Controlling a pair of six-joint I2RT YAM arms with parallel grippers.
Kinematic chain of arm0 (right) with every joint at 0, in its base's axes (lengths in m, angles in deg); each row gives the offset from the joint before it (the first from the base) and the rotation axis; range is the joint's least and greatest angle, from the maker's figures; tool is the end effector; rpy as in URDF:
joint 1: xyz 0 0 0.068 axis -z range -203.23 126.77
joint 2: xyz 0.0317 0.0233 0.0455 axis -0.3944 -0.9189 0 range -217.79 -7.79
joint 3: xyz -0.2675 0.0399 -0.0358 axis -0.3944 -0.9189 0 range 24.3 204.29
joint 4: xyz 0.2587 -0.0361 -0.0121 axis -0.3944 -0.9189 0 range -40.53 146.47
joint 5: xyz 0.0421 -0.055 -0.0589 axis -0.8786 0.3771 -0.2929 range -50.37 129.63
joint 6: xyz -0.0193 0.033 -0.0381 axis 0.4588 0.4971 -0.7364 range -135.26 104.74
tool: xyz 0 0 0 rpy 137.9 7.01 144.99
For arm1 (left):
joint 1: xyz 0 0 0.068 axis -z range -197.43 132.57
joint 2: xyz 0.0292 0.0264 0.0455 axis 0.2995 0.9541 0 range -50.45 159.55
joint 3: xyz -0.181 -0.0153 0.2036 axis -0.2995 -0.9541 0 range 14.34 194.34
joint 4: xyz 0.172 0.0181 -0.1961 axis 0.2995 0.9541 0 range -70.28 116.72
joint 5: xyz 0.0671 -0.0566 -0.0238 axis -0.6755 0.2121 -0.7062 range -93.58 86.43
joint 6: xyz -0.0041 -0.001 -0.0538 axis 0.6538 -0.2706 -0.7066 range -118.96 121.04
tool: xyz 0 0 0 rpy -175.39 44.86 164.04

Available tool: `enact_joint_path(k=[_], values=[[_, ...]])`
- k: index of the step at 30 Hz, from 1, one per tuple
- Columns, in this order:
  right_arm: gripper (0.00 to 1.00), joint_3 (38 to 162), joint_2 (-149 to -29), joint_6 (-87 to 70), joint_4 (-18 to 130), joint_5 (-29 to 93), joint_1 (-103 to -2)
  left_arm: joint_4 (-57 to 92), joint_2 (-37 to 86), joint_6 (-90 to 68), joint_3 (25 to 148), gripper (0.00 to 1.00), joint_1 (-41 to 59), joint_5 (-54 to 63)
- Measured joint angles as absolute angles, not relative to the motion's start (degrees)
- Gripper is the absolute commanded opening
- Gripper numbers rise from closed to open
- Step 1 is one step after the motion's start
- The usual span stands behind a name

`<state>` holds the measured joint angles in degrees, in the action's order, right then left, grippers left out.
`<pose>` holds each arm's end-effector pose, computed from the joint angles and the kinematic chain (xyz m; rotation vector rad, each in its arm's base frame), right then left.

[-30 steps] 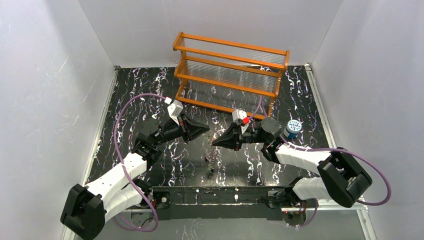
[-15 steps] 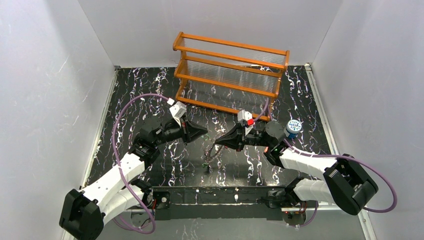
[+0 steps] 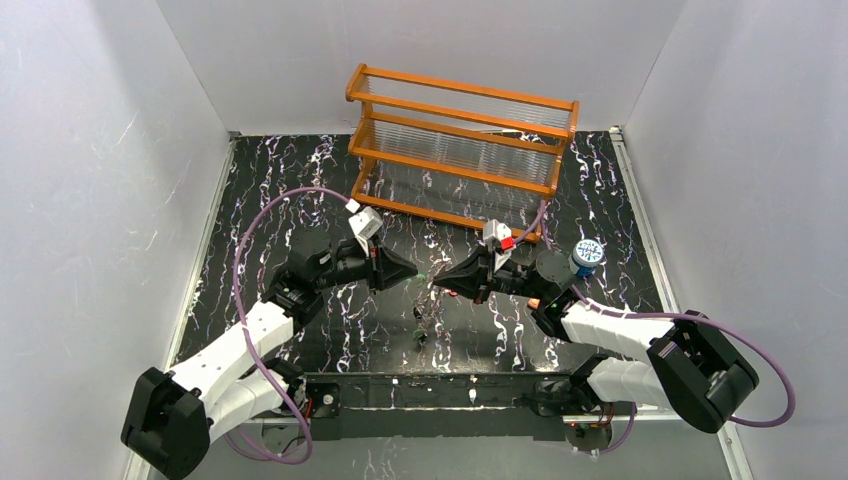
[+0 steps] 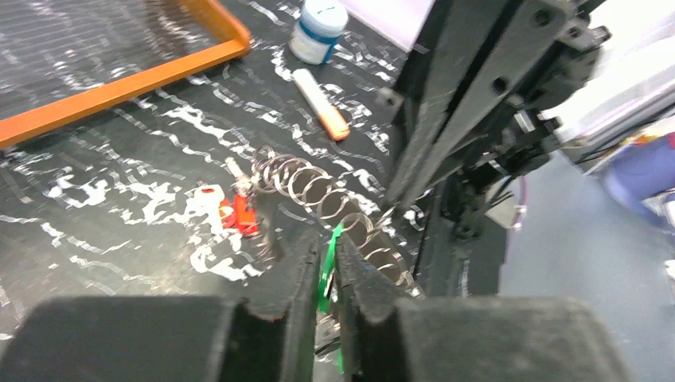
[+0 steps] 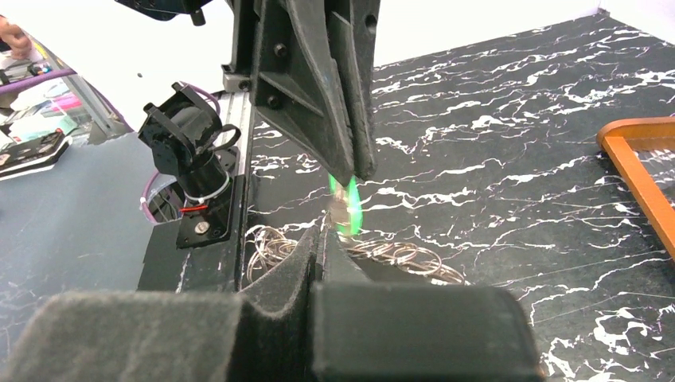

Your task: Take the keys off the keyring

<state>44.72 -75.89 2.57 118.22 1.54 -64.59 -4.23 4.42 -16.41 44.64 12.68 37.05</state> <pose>0.1579 0.1683 0.2424 -0.8773 1.2238 1.2849 0.1760 -0.1288 0.2810 0.7631 1.5348 -1.1873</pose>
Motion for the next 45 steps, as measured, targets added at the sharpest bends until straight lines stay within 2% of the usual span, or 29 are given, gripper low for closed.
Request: enact_joint_path(k=[8, 15, 24, 32, 45], values=[[0.01, 44.7, -76.2, 3.3, 120.1, 1.5, -64.3, 3.8, 4.0, -10.3, 47.8, 0.32, 12.7, 34.0], [0.01, 44.7, -77.7, 4.3, 120.8, 1.1, -63.7, 4.6, 1.6, -5.7, 48.6, 0.37, 12.6, 35.5], [0.01, 44.8, -78.2, 4.9, 121.7, -0.7, -63.3, 3.3, 7.9, 0.0, 49.6, 0.35, 12.6, 46.2], [0.01, 44.8, -79.1, 5.6, 122.4, -2.4, -63.3, 1.6, 11.3, 2.6, 50.6, 0.29, 12.7, 53.3], [0.01, 44.8, -79.7, 6.2, 124.1, -3.7, -63.3, 0.1, 13.6, 2.6, 50.6, 0.21, 13.6, 56.6]])
